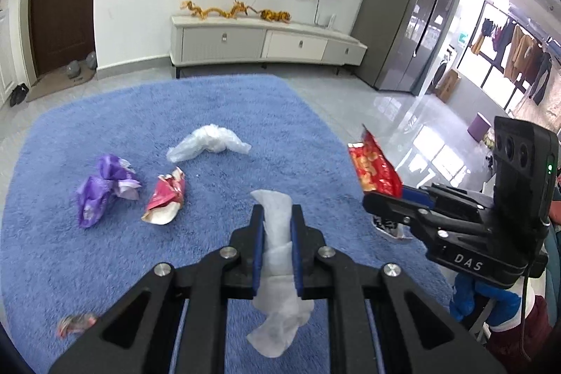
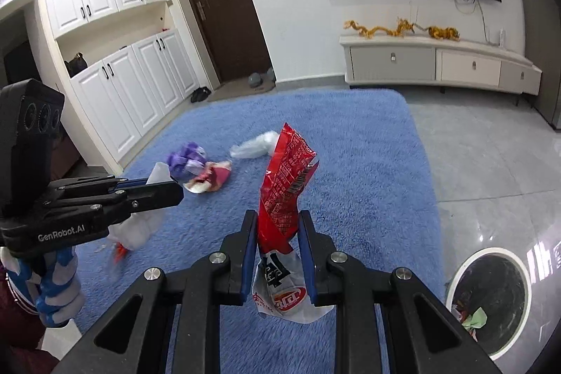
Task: Collect trash
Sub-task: 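Carry the tissue and red chip bag over the bin and open both tools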
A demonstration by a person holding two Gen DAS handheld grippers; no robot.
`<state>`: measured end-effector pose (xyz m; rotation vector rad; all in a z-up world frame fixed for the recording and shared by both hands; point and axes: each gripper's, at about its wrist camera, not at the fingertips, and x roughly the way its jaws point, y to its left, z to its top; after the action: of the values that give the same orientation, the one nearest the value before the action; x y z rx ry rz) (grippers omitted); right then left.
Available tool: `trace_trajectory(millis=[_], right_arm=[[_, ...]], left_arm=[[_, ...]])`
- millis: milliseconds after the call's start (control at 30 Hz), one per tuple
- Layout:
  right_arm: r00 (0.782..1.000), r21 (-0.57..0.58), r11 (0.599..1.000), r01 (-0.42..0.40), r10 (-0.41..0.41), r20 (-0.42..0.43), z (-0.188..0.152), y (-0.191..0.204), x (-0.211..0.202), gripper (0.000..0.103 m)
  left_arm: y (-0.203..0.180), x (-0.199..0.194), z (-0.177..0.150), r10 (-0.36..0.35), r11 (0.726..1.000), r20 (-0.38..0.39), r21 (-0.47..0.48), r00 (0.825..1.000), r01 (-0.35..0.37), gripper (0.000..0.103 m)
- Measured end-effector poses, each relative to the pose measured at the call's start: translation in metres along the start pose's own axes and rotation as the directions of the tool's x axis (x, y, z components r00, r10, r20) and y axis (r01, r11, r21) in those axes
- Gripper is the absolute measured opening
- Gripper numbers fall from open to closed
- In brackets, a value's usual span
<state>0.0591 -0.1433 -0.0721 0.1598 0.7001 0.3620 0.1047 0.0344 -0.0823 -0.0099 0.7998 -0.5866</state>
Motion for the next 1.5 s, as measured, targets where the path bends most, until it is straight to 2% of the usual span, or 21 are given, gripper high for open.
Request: trace_trajectory(millis=[233, 433, 567, 667, 867, 967, 1233, 1333, 1400, 1467, 1500], right_arm=[[0.996, -0.021, 1.0, 0.001, 0.0, 0.086, 0.001, 0.009, -0.04, 0.022], [0.989, 0.027, 1.0, 0.014, -0.018, 0.144, -0.003, -0.017, -0.065, 0.022], [0.983, 0.104, 0.994, 0.045, -0.063, 0.171, -0.012, -0.054, -0.076, 0.022], [0.975, 0.144, 0.982, 0.122, -0.145, 0.169, -0.02, -0.084, -0.08, 0.022], [0.956, 0.293, 0.932, 0.213, -0.261, 0.134, -0.048, -0.164, -0.083, 0.022], [0.948, 0.377, 0.892, 0.249, -0.304, 0.092, -0.069, -0.208, -0.083, 0.022], [0.933, 0.539, 0.784, 0.31, -0.359, -0.014, -0.112, -0.3, -0.072, 0.022], [0.931, 0.572, 0.756, 0.319, -0.362, -0.041, -0.119, -0.319, -0.064, 0.024], [0.928, 0.587, 0.739, 0.332, -0.367, -0.063, -0.124, -0.329, -0.058, 0.024], [0.926, 0.596, 0.725, 0.345, -0.368, -0.088, -0.133, -0.336, -0.055, 0.024], [0.924, 0.6, 0.719, 0.351, -0.37, -0.097, -0.135, -0.338, -0.053, 0.029]], left_arm=[[-0.017, -0.034, 0.004, 0.017, 1.0, 0.066, 0.013, 0.998, -0.018, 0.013], [-0.044, -0.031, 0.019, 0.01, 0.999, 0.068, 0.05, 0.998, -0.013, 0.013], [-0.073, -0.004, 0.033, -0.01, 0.995, 0.032, 0.097, 0.999, 0.007, 0.013], [-0.102, 0.028, 0.046, -0.04, 0.99, -0.012, 0.136, 0.999, 0.041, 0.013], [-0.164, 0.102, 0.067, -0.095, 0.969, -0.117, 0.216, 0.989, 0.119, 0.013], [-0.196, 0.144, 0.076, -0.129, 0.956, -0.179, 0.239, 0.975, 0.17, 0.013], [-0.267, 0.254, 0.08, -0.193, 0.924, -0.329, 0.256, 0.924, 0.284, 0.014], [-0.284, 0.287, 0.077, -0.228, 0.92, -0.375, 0.219, 0.899, 0.325, 0.014], [-0.291, 0.303, 0.074, -0.231, 0.918, -0.39, 0.215, 0.891, 0.332, 0.014], [-0.298, 0.32, 0.071, -0.249, 0.917, -0.42, 0.186, 0.873, 0.351, 0.014], [-0.297, 0.325, 0.071, -0.255, 0.918, -0.43, 0.175, 0.866, 0.357, 0.014]])
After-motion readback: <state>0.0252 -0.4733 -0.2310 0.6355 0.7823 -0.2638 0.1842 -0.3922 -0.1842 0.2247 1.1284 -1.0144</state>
